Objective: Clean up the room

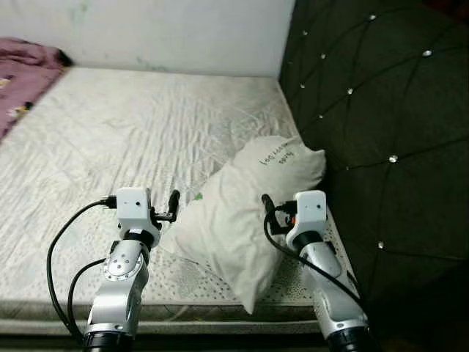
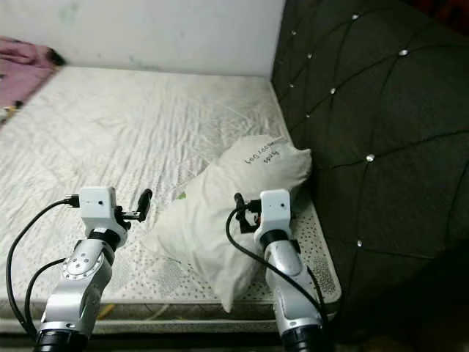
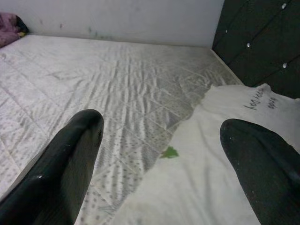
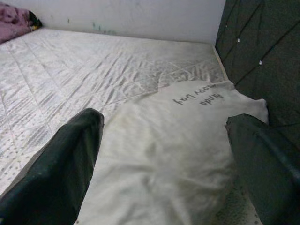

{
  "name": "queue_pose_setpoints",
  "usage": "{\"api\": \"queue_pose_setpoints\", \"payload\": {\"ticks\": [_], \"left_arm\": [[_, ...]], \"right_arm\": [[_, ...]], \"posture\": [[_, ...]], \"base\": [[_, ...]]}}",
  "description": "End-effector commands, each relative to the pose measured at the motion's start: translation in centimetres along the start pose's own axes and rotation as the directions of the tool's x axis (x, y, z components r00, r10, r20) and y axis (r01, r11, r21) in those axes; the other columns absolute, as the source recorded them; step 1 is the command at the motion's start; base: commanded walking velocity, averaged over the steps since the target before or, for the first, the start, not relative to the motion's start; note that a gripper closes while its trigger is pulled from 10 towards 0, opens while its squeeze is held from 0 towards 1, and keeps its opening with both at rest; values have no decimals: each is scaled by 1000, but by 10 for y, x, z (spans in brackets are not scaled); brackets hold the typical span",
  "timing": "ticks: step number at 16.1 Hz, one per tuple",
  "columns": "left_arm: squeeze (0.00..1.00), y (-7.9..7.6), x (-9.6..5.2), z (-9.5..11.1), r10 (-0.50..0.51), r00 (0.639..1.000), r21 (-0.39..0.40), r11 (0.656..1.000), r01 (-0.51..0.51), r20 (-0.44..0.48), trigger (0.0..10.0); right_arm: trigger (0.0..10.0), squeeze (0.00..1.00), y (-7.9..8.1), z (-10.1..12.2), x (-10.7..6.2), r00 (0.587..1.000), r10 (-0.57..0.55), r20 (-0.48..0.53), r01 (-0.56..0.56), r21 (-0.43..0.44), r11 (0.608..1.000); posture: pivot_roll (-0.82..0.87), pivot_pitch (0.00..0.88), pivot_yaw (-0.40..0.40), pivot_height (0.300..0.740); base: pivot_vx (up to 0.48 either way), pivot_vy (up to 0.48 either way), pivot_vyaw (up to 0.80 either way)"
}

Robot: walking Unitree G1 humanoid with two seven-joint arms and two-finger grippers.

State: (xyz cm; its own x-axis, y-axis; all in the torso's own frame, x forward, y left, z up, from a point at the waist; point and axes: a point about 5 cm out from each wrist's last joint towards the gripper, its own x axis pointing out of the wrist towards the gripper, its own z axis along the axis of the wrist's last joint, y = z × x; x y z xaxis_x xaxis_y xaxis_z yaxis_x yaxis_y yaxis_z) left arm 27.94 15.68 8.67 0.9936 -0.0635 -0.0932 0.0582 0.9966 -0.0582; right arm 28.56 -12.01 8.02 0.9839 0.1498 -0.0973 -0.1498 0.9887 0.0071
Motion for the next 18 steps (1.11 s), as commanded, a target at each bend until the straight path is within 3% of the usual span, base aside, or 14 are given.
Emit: {"api": "queue_pose_setpoints", "payload": {"ticks": [1, 9, 13, 18], "left_arm": [[0, -7, 0, 0, -21, 1000, -17, 1000, 21, 7, 10000], [0, -9, -1, 0, -23, 1000, -22, 1000, 23, 7, 10000], [0, -9, -2, 0, -16, 1000, -27, 1000, 16, 10, 10000], [0, -3, -4, 7, 28, 998, 37, 999, -30, 56, 10000]], "right_arm": [[10000, 0, -10, -1, -2, 999, -35, -6, 35, -6, 999], [10000, 0, -11, -2, -4, 999, -38, -10, 37, -6, 999], [10000, 0, -12, -2, -4, 999, -39, -15, 39, -7, 999], [10000, 0, -14, -1, -6, 999, -51, -6, 51, -5, 999]], "posture": [[23, 1, -12, 740], [19, 8, -14, 740], [16, 10, -15, 740], [8, 14, -7, 740]], "base": [[0, 0, 0], [0, 0, 0], [0, 0, -456], [0, 0, -320]]}}
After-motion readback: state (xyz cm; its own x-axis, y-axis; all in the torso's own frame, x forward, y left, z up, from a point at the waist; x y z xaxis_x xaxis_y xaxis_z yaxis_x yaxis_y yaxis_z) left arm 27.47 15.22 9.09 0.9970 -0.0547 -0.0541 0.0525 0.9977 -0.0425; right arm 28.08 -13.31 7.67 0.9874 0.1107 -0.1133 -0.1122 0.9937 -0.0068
